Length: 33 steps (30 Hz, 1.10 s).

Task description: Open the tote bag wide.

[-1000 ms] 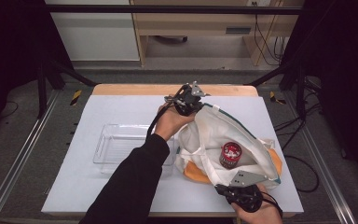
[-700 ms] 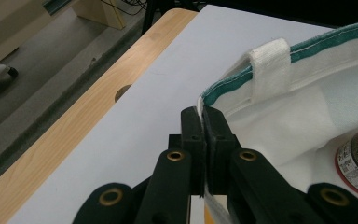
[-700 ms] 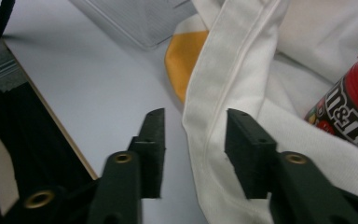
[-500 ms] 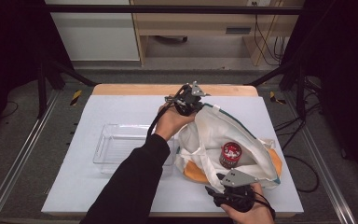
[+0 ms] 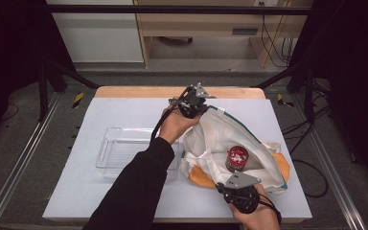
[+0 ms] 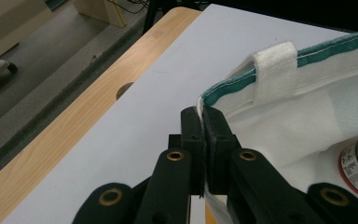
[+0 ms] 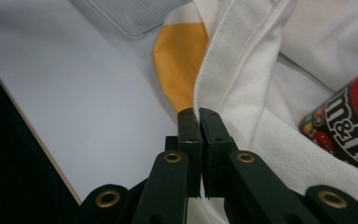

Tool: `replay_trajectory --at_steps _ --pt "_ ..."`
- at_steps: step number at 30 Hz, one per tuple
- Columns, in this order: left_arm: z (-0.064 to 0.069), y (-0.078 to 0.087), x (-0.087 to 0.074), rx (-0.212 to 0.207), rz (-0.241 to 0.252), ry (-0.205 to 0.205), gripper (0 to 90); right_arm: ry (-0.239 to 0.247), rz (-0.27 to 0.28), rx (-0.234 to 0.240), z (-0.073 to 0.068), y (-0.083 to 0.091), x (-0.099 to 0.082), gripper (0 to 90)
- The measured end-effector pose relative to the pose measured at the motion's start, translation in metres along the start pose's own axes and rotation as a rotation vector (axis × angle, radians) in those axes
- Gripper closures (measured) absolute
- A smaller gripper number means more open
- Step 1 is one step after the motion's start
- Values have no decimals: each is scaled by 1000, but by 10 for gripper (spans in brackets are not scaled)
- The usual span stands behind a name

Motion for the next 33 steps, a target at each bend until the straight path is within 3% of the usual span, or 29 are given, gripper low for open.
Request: replay_trajectory --at_steps 1,2,7,12,15,19,22,23,24,27,33 --pt "0 -2 -1 2 -2 -3 885 -1 2 7 -1 0 0 892" --pt "0 -4 -2 2 -8 -3 885 -9 9 43 -6 1 2 894" --pt "1 -10 -7 12 -29 -15 884 -16 2 83 -10 -4 -1 894" --pt "-1 -17 -20 25 -64 -4 884 -9 -22 85 -11 -8 -6 894" --pt "0 -18 -23 21 -58 3 883 -15 -22 85 -11 -9 -6 888" --pt "4 -11 -22 16 -29 -7 857 -22 -6 71 -9 -5 -4 761" --pt "8 -1 -18 31 10 -19 738 -19 10 49 -6 1 -2 649" --pt "10 4 -15 31 35 -22 673 -17 25 26 -2 7 0 553" --pt "12 9 -13 30 59 -22 673 -17 25 26 -2 7 0 553" --pt "18 28 -9 44 101 -30 558 -29 48 1 6 17 4 459" --pt "33 68 -17 41 141 -48 500 -27 84 -27 20 42 19 365"
Point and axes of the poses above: each handheld gripper's, and its own axes: y roughly backward along the jaws, x roughly out of its top, z roughly to its right, the point moved 10 cm from there along -y, roughly forward along the jaws, and after that the axes turned 13 degrees about y, right-handed, at the moved point
